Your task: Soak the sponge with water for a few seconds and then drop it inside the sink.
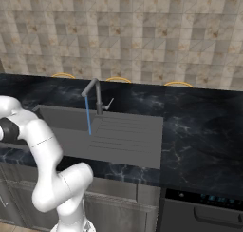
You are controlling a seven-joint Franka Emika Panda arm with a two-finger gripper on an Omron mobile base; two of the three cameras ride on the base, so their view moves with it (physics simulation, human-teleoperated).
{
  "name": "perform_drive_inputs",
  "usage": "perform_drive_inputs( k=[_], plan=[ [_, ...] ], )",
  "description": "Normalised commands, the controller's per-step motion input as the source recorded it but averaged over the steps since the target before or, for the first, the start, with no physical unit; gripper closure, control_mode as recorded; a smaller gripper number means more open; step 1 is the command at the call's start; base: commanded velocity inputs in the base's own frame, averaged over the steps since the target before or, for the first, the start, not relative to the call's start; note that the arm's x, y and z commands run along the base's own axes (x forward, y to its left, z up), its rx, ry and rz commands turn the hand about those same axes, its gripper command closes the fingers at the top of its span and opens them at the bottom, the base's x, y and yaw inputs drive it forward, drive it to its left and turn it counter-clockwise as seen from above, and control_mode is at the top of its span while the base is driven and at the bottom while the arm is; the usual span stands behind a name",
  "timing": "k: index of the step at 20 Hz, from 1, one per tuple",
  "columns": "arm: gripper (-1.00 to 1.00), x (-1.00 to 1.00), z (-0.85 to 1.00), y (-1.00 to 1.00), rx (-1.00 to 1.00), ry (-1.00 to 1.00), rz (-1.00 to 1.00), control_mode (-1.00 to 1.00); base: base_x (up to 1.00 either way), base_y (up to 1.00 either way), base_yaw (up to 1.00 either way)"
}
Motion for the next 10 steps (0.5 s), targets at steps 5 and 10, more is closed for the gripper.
perform_drive_inputs(
  k=[5,10],
  plan=[
    [-1.0,0.08,-0.01,0.28,0.0,0.05,0.0,-1.0,0.0,0.0,0.0],
    [-1.0,0.1,0.0,0.23,0.0,0.11,0.0,-1.0,0.0,0.0,0.0]
  ],
)
